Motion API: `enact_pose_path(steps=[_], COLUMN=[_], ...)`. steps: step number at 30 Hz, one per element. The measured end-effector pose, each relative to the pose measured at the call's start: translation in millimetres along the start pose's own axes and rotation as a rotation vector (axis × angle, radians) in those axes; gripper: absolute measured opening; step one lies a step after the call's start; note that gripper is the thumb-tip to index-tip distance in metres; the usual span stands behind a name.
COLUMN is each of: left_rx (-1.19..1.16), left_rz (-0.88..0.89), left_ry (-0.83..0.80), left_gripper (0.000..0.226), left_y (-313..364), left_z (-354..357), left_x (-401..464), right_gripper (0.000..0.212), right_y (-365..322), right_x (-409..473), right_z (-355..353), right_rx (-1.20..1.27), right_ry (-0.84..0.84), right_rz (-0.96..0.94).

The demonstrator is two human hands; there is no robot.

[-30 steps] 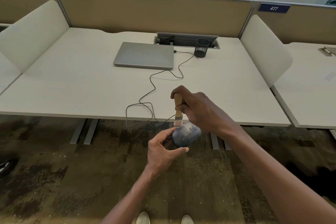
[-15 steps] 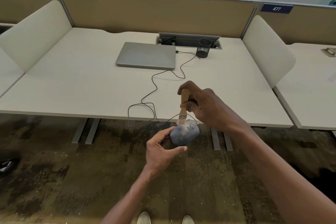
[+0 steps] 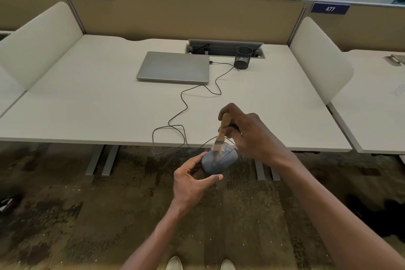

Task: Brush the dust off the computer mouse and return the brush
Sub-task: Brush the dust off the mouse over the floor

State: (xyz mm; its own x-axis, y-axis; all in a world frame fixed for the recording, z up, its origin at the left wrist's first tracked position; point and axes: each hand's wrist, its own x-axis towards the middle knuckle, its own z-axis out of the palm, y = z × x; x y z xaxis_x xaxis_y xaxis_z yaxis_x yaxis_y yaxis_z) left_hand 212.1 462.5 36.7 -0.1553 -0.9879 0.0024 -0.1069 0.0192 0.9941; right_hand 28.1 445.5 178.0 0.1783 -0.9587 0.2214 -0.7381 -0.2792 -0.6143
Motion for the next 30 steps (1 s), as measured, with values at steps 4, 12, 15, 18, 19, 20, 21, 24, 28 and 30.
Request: enact_pose_path(steps=[4, 12, 15, 18, 19, 20, 21, 24, 28, 30], left_rx=[-0.008, -0.077, -0.097, -0.099, -0.099, -0.099, -0.1, -0.108, -0.106, -0.101], left_rz=[-0.013, -0.049, -0.063, -0.056, -0.055, -0.054, -0.052, -0.045, -0.039, -0.035], left_ry=[-0.006, -0.025, -0.035, -0.042, -0.044, -0.045, -0.046, -0.056, -0.066, -0.068], left_gripper=[0.077, 0.08, 0.081, 0.079, 0.08, 0.08, 0.08, 0.079, 0.08, 0.081], left_y=[0, 3, 0, 0, 1, 1, 2, 2, 1, -1], left_z=[-1, -1, -1, -2, -3, -3, -3, -3, -2, -2], left_x=[1, 3, 3, 3, 4, 4, 5, 6, 5, 6], right_gripper=[0.041, 0.046, 0.042, 0.044, 0.046, 0.048, 0.049, 0.052, 0.049, 0.043], right_y=[1, 6, 8, 9, 9, 10, 10, 10, 12, 13], right_x=[-1, 3, 7, 10, 10, 11, 12, 13, 19, 21], right_z=[-6, -9, -5, -5, -6, -7, -7, -7, -4, -3], right_rx=[0.043, -0.028, -0.006, 0.013, 0.025, 0.036, 0.039, 0.025, 0.006, -0.015], right_ry=[0.032, -0.065, -0.023, 0.024, 0.032, 0.03, 0.019, -0.045, -0.04, -0.004], right_rz=[-0.02, -0.012, 0.003, 0.0, -0.001, -0.003, -0.003, -0.003, 0.013, -0.002])
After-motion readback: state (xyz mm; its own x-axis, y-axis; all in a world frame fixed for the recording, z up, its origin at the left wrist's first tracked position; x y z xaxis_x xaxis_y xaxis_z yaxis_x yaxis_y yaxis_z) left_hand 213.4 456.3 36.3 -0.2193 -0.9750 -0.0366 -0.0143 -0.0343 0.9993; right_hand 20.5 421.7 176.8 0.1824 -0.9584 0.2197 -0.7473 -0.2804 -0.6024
